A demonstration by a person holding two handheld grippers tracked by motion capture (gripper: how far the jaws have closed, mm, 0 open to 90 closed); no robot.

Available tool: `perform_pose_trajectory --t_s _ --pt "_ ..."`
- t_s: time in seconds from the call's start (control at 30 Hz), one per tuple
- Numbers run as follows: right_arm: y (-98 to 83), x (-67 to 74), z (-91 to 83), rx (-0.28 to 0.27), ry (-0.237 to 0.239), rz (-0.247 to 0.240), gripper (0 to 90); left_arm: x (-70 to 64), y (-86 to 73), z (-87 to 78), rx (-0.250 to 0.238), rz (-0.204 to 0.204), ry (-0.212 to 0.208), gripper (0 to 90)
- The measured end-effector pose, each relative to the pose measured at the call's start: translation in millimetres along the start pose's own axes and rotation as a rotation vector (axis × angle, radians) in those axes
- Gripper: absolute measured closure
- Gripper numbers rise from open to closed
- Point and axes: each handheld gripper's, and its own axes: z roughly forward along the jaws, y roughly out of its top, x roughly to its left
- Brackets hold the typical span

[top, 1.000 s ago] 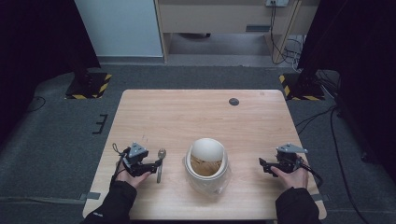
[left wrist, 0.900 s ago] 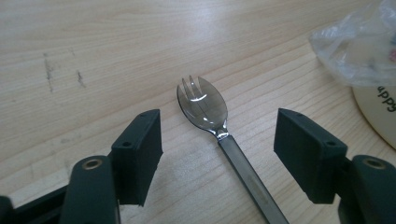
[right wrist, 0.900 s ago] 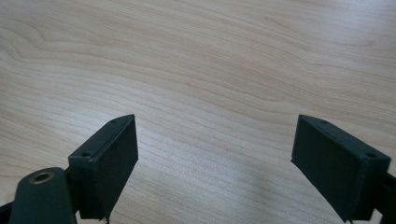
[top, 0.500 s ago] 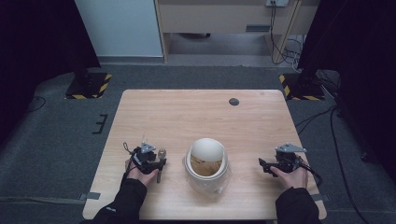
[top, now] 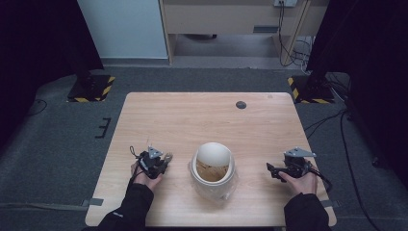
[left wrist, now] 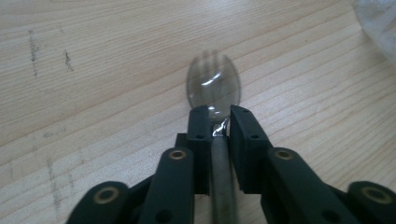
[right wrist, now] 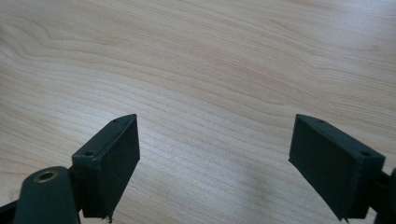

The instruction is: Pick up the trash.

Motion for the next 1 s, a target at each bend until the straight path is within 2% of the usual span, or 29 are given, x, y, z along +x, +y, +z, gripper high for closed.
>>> perform_pose_trajectory --t_s 0.13,0.2,0.27,0.4,0.43,0.47,0.6,0.73,0.77,0.8,0.83,0.87,0.9,0.93,1.0 --pt "0.3 -0.3 -0.2 -0.004 0.000 0.003 16.3 -0.4 0.8 -0.9 0.011 0.013 -0.010 80.2" --pt "0.8 -0.7 -1.0 -0.009 0.001 0.005 16.3 -1.1 1.9 -2.7 0.003 0.017 -0.017 80.2" --pt "1.6 -1.4 -2.1 -0.019 0.004 0.009 16.4 -1.7 4.9 -7.4 -0.024 0.017 -0.026 80.3" --pt "3.0 -1.9 -3.8 -0.031 0.010 0.015 16.6 -2.7 12.4 -21.9 -0.112 0.010 -0.043 80.3" --pt "4.0 -1.8 -4.6 -0.040 0.014 0.017 16.7 -2.5 16.1 -30.4 -0.162 0.003 -0.050 80.3" --pt "4.0 -1.8 -4.6 -0.040 0.014 0.017 16.7 -2.5 16.1 -30.4 -0.162 0.003 -0.050 80.3" --pt "7.8 -1.8 -8.3 -0.068 0.018 0.025 16.9 -2.4 24.0 -49.6 -0.276 0.001 -0.069 80.3" --pt "15.2 -0.9 -14.5 -0.126 0.035 0.033 16.8 -3.8 31.5 -66.9 -0.372 0.007 -0.086 80.3" --pt "19.4 0.2 -17.9 -0.152 0.044 0.040 16.7 -4.5 34.8 -76.4 -0.420 0.006 -0.094 80.3" --pt "19.4 0.2 -17.9 -0.152 0.044 0.040 16.7 -4.5 34.8 -76.4 -0.420 0.006 -0.094 80.3" --pt "22.0 0.7 -20.3 -0.171 0.048 0.041 16.7 -4.9 36.6 -82.5 -0.451 0.002 -0.099 80.3" --pt "25.7 1.7 -23.6 -0.195 0.050 0.043 16.7 -5.3 37.7 -85.9 -0.471 0.000 -0.101 80.3" --pt "31.8 2.8 -30.3 -0.240 0.056 0.048 16.7 -6.2 41.6 -95.8 -0.513 0.000 -0.113 80.3" --pt "31.8 2.8 -30.3 -0.240 0.056 0.048 16.7 -6.2 41.6 -95.8 -0.513 0.000 -0.113 80.3" --pt "38.0 4.5 -38.2 -0.300 0.069 0.065 16.8 -7.7 44.5 -102.3 -0.538 0.000 -0.127 80.3"
